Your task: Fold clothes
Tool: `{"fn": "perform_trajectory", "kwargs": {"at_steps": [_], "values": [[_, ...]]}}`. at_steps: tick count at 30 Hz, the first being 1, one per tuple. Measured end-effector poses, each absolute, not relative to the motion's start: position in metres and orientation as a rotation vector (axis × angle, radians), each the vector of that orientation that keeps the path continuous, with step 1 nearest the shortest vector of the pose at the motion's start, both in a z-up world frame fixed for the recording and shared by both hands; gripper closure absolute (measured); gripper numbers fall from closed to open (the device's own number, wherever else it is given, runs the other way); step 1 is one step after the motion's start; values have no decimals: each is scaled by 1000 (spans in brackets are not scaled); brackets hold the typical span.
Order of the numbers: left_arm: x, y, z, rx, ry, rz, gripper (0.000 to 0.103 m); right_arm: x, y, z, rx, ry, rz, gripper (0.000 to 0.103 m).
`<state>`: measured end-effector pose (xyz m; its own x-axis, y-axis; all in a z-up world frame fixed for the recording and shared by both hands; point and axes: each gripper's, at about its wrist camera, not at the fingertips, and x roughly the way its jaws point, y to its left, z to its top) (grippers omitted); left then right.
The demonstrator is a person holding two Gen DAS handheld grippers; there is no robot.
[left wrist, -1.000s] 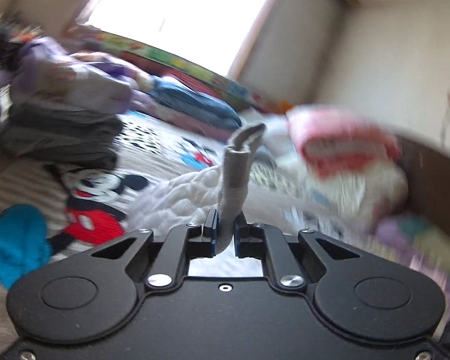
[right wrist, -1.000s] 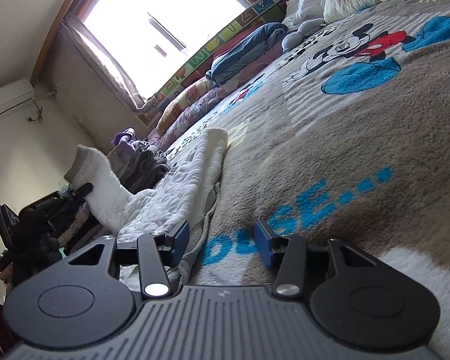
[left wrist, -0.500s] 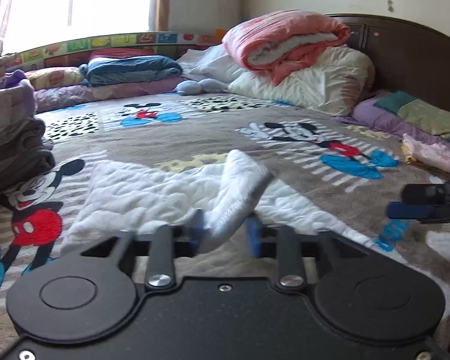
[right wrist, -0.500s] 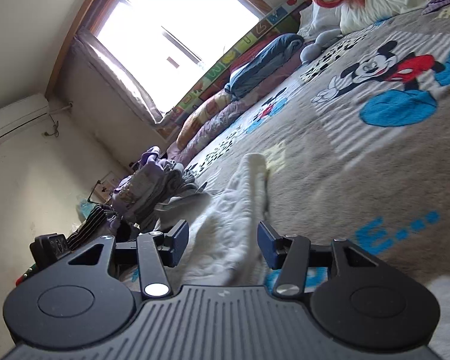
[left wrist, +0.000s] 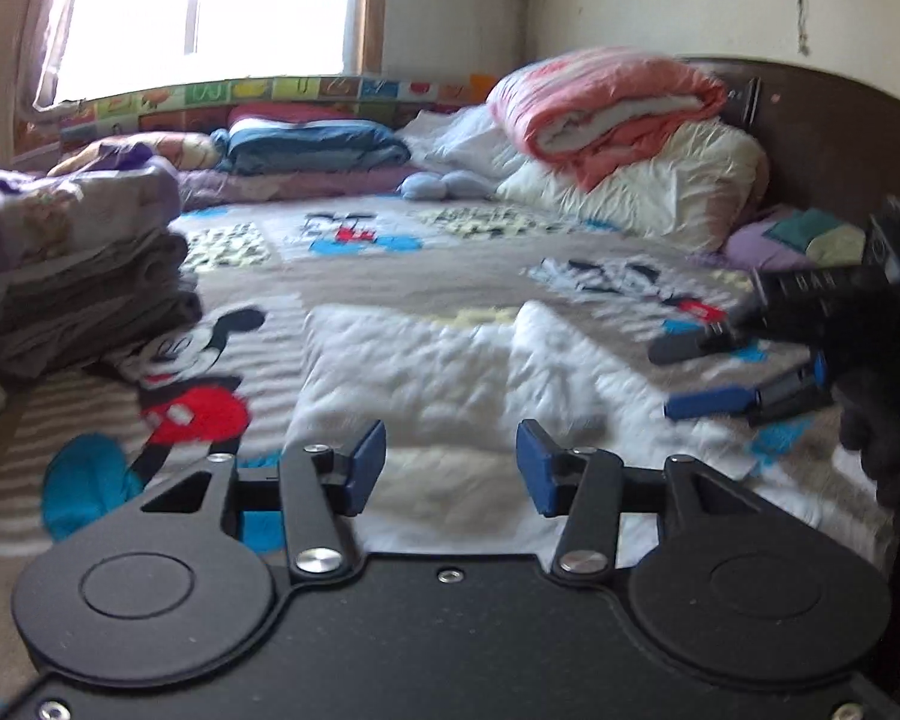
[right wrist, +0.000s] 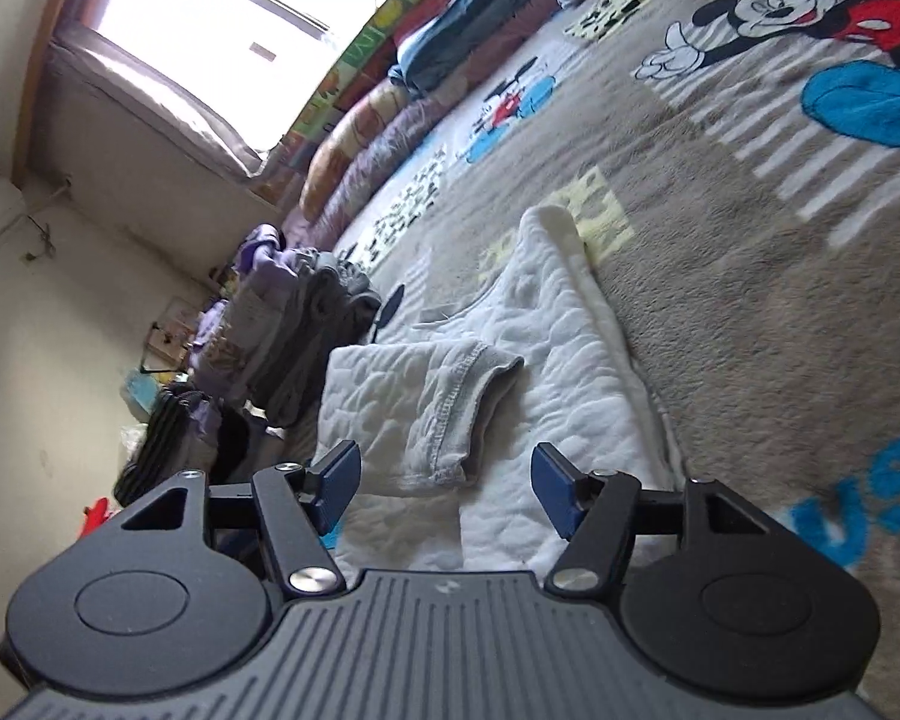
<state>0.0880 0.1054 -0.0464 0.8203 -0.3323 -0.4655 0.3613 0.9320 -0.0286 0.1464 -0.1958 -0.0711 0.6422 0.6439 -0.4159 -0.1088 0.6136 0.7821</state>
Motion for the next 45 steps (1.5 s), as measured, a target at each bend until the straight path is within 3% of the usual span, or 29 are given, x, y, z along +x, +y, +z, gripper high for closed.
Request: {"fn": "perform_trajectory", "kwargs": {"at_steps": [6,9,10,12,13,17,29,39,45], "values": [[78,117,-64,70,593,-356,56,168,-163,-71,695,800,416,40],[79,121,-71,46,642,-360,56,175,-155,-73,673,802,385,61],[81,122,-74,31,658,-365,56,177,-153,-74,671,804,381,75],[84,123,-79,-2,689,-378,61,178,-149,-71,645,789,385,91],[86,122,-81,-14,699,-387,69,177,-146,-67,627,776,392,97],[89,120,-81,-77,709,-406,76,177,-140,-46,576,712,439,98],[92,106,-69,-174,666,-512,77,191,-195,13,541,535,415,98],[107,75,-90,-192,720,-579,77,201,-239,-15,511,570,309,98],[96,90,-72,-240,658,-669,76,209,-244,-41,479,617,266,98]]}}
